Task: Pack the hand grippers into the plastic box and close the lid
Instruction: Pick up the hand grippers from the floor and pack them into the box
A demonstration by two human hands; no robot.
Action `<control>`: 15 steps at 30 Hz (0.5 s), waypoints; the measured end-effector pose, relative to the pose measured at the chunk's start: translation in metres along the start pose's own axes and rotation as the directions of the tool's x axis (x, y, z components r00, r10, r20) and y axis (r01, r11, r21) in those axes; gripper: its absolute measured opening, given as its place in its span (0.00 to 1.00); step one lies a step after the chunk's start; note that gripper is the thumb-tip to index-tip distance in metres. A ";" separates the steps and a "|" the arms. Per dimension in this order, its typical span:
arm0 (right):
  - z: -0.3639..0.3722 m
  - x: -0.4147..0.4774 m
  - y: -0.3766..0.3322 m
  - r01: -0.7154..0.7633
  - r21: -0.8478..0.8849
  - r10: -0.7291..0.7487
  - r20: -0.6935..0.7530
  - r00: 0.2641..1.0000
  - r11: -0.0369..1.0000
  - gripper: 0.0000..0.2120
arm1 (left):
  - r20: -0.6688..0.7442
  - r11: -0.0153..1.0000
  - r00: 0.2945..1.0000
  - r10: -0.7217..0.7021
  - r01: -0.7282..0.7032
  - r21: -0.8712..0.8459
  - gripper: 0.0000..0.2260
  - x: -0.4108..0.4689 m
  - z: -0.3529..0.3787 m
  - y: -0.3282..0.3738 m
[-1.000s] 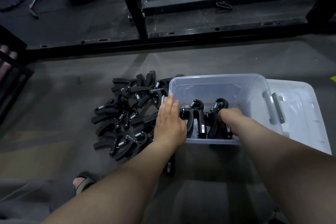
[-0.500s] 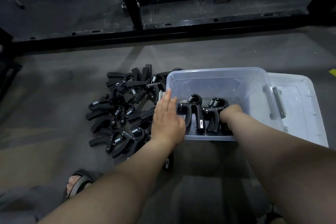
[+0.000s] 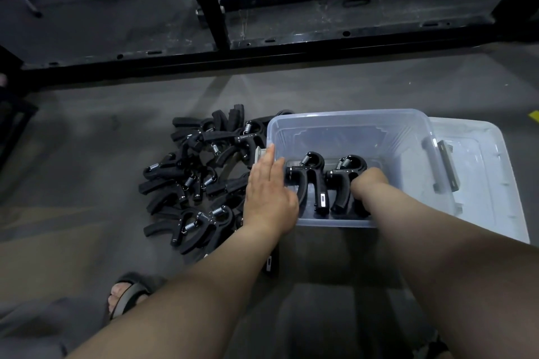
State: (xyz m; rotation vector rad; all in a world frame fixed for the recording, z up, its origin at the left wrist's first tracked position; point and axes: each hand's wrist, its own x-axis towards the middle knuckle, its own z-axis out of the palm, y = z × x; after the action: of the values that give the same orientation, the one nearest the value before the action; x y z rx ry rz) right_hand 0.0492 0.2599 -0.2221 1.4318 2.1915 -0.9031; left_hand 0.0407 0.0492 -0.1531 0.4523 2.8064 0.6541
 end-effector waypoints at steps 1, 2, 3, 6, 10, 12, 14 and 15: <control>0.000 0.001 0.000 0.005 -0.019 -0.005 0.007 1.000 1.000 0.15 | -0.002 1.000 1.000 -0.001 0.001 -0.001 0.28 0.000 0.000 0.000; 0.000 0.001 0.001 0.008 -0.045 -0.007 0.015 1.000 0.999 0.15 | -0.003 1.000 1.000 -0.002 0.002 -0.002 0.28 0.000 0.000 0.000; 0.000 0.000 0.001 0.012 -0.073 -0.010 0.026 1.000 0.997 0.15 | -0.004 1.000 1.000 -0.003 0.003 -0.002 0.28 0.000 0.000 0.001; 0.002 0.001 0.000 0.028 -0.122 -0.023 0.046 0.999 0.992 0.16 | 0.000 1.000 1.000 -0.009 0.009 -0.004 0.28 0.000 -0.001 0.001; 0.003 0.002 0.000 0.039 -0.167 -0.026 0.075 0.997 0.985 0.16 | 0.015 1.000 1.000 -0.014 0.014 0.002 0.29 0.000 -0.001 0.001; 0.003 0.002 0.000 0.039 -0.178 -0.025 0.076 0.997 0.983 0.17 | 0.019 1.000 1.000 -0.014 0.014 0.005 0.29 0.000 -0.001 0.001; 0.004 0.003 0.000 0.048 -0.186 -0.036 0.065 0.997 0.981 0.19 | 0.018 1.000 1.000 -0.010 0.009 0.005 0.28 0.000 -0.001 0.001; 0.005 0.004 0.000 0.054 -0.186 -0.044 0.058 0.997 0.981 0.20 | 0.016 1.000 1.000 -0.008 0.008 0.003 0.28 0.000 -0.001 0.001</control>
State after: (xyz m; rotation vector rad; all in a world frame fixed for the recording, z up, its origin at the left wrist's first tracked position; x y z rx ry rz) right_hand 0.0476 0.2596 -0.2282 1.2567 2.2148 -0.7204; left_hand 0.0407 0.0496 -0.1513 0.4442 2.7928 0.6414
